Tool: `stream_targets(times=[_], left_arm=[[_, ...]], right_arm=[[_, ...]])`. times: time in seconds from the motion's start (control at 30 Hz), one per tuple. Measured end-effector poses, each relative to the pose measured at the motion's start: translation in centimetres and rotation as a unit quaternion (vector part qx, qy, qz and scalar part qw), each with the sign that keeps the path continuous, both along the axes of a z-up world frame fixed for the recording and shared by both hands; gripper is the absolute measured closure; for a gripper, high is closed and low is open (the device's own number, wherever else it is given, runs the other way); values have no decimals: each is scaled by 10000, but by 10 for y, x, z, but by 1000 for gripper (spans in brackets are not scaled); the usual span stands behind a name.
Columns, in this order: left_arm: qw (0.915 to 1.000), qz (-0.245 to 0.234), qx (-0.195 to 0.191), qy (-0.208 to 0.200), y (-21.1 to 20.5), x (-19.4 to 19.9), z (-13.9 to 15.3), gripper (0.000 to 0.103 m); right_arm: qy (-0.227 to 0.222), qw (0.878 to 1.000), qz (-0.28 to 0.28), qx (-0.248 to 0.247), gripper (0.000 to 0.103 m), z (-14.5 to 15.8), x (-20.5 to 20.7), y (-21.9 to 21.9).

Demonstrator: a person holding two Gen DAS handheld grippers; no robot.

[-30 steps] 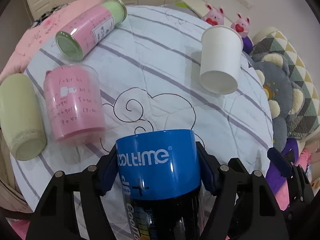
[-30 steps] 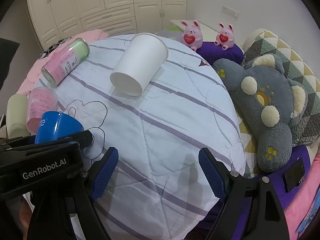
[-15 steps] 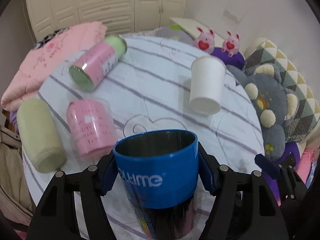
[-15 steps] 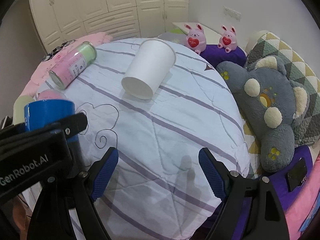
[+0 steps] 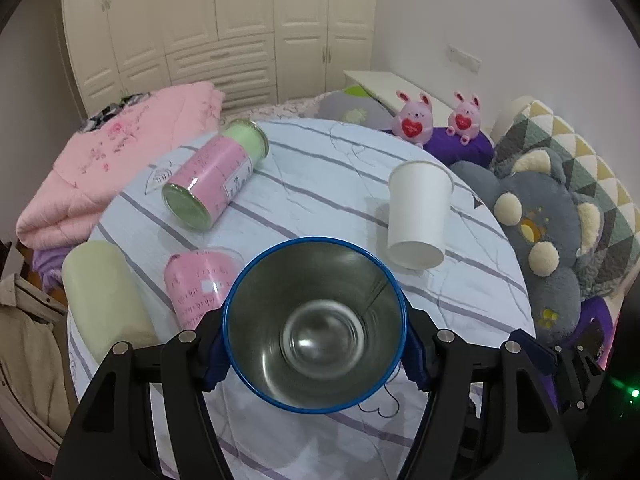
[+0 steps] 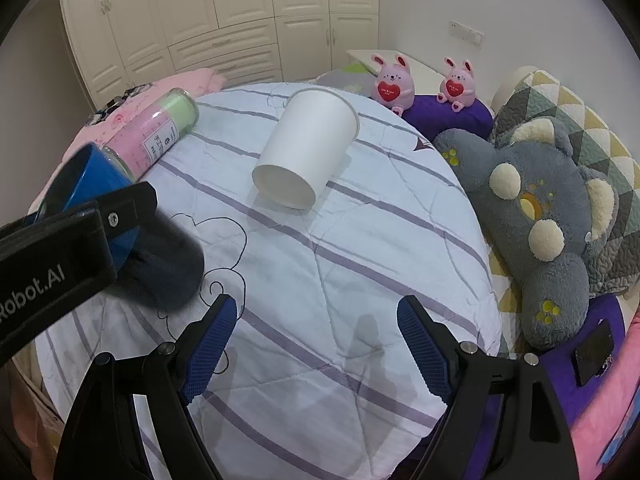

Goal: Flip cup upright
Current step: 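Turn the held can open end up with the left gripper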

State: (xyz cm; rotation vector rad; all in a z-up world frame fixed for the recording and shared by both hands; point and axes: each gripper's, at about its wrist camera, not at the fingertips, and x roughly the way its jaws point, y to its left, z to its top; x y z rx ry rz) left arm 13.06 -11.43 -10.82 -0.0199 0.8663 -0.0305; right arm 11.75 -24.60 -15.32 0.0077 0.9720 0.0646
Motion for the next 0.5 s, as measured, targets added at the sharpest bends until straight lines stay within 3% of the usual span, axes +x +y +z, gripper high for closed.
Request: stream_targets(times=[0.5], left_arm=[[10000, 55, 42, -70, 2, 7, -7, 35]], right_arm=[[64, 9999, 133, -9, 19, -5, 8, 12]])
